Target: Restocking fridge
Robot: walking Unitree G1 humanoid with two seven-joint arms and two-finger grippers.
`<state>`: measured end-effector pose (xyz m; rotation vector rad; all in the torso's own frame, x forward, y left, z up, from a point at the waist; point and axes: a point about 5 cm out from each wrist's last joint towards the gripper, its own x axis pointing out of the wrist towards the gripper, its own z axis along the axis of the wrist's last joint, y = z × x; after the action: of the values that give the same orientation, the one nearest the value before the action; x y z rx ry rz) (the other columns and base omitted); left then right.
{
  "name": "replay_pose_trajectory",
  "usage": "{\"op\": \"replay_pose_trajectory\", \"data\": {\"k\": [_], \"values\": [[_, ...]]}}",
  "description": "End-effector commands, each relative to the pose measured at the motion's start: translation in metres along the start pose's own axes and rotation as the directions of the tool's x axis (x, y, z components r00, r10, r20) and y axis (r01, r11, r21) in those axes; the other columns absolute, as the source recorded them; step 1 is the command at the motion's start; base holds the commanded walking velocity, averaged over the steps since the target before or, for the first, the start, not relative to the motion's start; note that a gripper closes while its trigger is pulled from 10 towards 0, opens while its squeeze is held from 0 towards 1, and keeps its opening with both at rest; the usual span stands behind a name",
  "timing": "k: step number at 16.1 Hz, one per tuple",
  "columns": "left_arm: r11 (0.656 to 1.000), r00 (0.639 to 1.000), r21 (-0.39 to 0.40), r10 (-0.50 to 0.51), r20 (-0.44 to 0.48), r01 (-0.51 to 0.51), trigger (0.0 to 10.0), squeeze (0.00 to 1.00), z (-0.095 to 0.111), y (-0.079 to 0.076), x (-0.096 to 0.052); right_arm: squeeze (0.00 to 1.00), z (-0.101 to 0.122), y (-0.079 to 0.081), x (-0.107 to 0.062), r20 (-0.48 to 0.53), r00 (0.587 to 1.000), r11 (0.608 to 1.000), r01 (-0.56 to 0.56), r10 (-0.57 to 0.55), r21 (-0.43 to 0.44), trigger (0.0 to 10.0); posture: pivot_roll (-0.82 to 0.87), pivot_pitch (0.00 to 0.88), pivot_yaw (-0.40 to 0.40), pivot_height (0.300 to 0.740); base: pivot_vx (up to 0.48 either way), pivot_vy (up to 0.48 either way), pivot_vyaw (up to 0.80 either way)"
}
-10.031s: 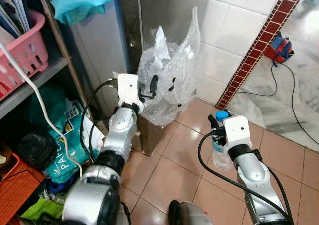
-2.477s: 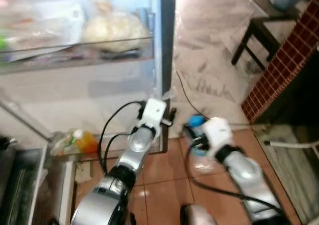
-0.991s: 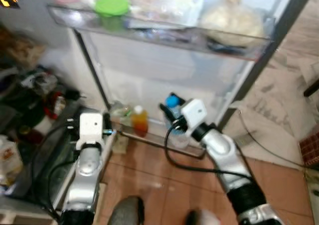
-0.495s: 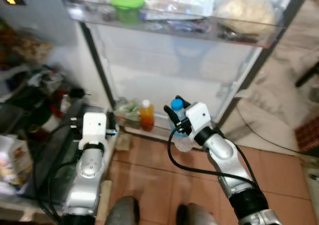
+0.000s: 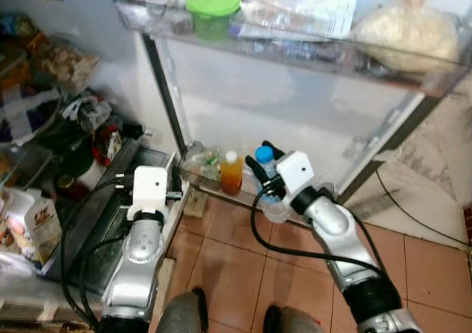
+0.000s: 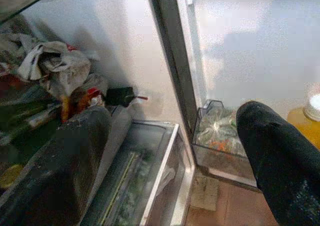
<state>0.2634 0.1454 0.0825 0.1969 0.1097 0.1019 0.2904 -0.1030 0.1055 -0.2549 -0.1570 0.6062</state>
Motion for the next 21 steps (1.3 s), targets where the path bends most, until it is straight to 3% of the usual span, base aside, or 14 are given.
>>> {"op": "replay_pose_trajectory", "data": {"k": [1, 5, 12, 17, 21], "values": [[1.0, 1.0, -0.006, -0.003, 0.012, 0.003, 10.0, 0.0, 0.002, 0.0, 0.0, 0.0, 0.006, 0.001, 0.002, 0.032, 0.999, 1.0, -0.001, 0.001, 0.006, 10.0, 0.08, 0.123, 0.006, 0.74, 0.292, 0.0, 0.0], [1.0, 1.0, -0.012, -0.002, 0.01, 0.002, 10.0, 0.0, 0.002, -0.001, 0.0, 0.0, 0.006, 0.0, 0.002, 0.031, 0.999, 1.0, -0.011, 0.011, 0.007, 10.0, 0.08, 0.121, 0.0, 0.74, 0.287, 0.0, 0.0], [0.999, 0.999, -0.011, 0.049, -0.002, -0.049, 10.0, 0.0, 0.001, 0.003, -0.002, 0.0, 0.005, 0.006, 0.001, 0.036, 0.998, 0.999, -0.045, 0.045, 0.002, 10.0, 0.09, 0.124, -0.002, 0.74, 0.0, 0.0, 0.0], [0.999, 0.997, 0.026, 0.025, -0.071, -0.023, 10.0, 0.0, -0.013, 0.013, -0.024, 0.0, -0.003, 0.019, 0.011, 0.015, 1.0, 0.997, -0.026, 0.025, 0.076, 10.0, 0.15, 0.174, -0.015, 0.74, 0.0, 0.0, 0.48], [0.999, 0.998, 0.053, 0.002, -0.066, 0.001, 10.0, 0.0, -0.009, 0.013, -0.037, 0.0, -0.01, 0.008, 0.023, -0.028, 0.998, 0.987, 0.065, -0.062, 0.148, 10.0, 0.18, 0.22, -0.026, 0.74, 0.0, 0.0, 0.0]]}}
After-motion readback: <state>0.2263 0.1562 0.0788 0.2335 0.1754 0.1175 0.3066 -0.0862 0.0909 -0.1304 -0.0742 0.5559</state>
